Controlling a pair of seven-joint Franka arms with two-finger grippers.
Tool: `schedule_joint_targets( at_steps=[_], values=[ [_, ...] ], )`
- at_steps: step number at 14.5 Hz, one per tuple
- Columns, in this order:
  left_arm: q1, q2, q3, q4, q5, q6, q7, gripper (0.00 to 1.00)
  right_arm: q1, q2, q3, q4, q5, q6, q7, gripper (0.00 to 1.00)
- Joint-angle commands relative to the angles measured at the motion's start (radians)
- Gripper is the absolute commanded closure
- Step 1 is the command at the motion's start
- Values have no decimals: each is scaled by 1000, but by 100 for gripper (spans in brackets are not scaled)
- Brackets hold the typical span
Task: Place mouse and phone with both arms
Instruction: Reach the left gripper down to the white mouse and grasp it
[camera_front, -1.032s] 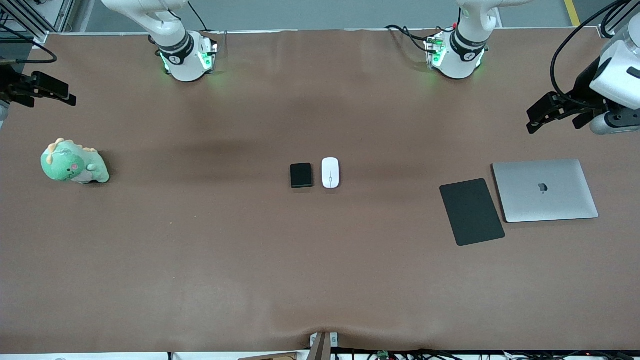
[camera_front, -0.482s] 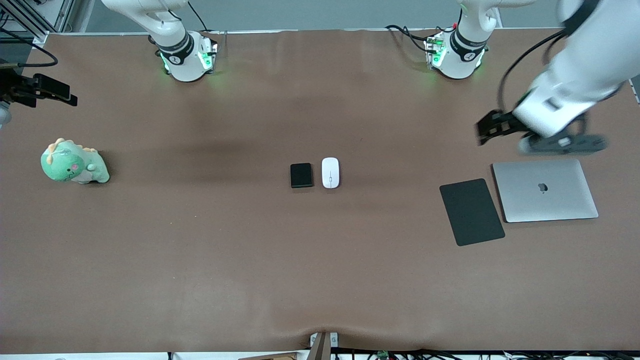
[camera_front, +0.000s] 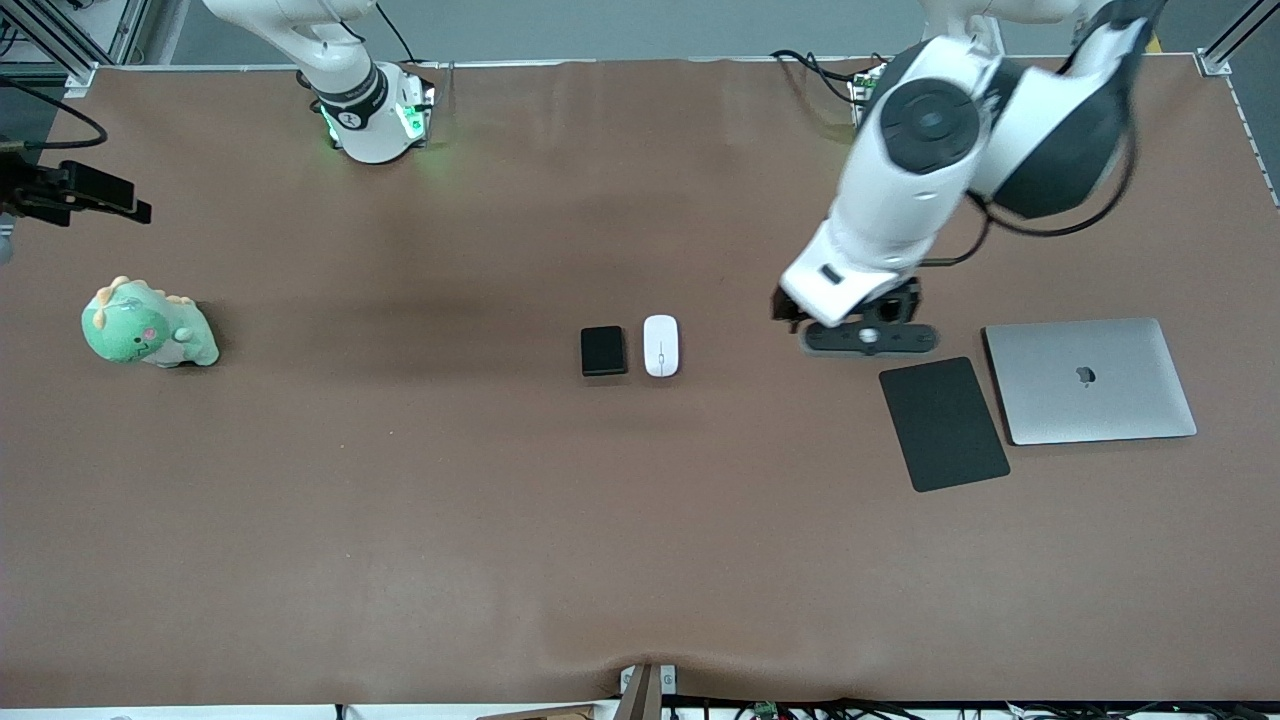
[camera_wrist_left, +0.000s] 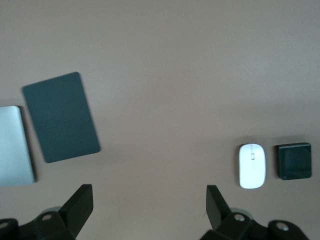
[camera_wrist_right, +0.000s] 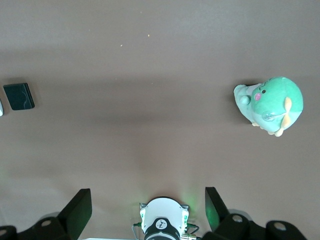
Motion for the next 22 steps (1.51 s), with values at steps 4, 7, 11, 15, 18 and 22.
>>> schedule_joint_targets(
  at_steps=[4,7,11,15,18,22],
  values=[
    [-104,160,1,-5,30,171,-106,0,-42,71,6,63,52,-31,-6,0],
    [-136,223,2,-40,30,296,-142,0,-38,110,10,61,52,-54,-7,0],
    [-159,269,1,-106,31,401,-202,0,-30,110,32,46,55,-53,8,0],
    [-173,298,1,-192,30,548,-233,0,-27,99,56,-54,55,38,15,0],
    [-201,343,1,-189,28,609,-285,0,-26,85,88,-117,55,90,54,0],
    [-224,395,2,-183,28,668,-328,0,-26,44,147,-225,55,190,118,0]
  ],
)
